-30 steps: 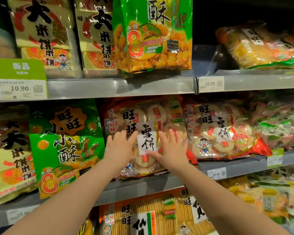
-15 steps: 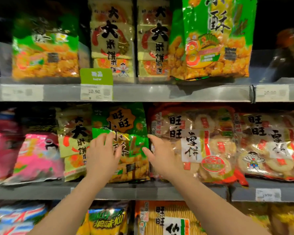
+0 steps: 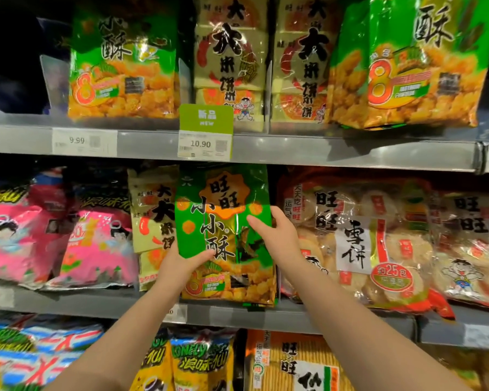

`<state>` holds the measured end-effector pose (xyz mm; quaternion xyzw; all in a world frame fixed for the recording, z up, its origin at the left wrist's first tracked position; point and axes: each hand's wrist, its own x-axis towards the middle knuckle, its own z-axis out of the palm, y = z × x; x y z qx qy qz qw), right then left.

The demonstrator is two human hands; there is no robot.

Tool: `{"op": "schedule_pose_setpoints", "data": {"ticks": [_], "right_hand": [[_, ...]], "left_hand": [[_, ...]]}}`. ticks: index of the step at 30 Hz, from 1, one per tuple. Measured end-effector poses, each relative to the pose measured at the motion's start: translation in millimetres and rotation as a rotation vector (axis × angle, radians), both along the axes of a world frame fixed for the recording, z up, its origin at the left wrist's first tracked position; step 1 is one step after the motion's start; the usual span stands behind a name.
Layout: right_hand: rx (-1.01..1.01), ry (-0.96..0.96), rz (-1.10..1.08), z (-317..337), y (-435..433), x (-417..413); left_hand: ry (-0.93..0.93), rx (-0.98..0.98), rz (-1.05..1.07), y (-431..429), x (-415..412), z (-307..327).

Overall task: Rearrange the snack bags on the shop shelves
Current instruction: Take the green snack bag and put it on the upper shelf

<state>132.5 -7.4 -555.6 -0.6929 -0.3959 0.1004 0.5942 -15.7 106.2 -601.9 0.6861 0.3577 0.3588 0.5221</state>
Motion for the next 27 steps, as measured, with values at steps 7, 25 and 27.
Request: {"op": "schedule_pose_setpoints", "data": {"ticks": [7, 25, 27], "right_hand": [[0.08, 0.114, 0.006, -4, 0, -1], [0.209, 0.328, 0.098, 9, -9, 7], [0.236, 0.354, 0.097, 5, -6, 7]], "left_hand": [[-0.091, 0.012, -0.078, -7, -5, 1], [-0.318, 0.066, -0.086, -17, -23, 24], [-0.33, 0.032, -0.084, -16, -38, 29]]}}
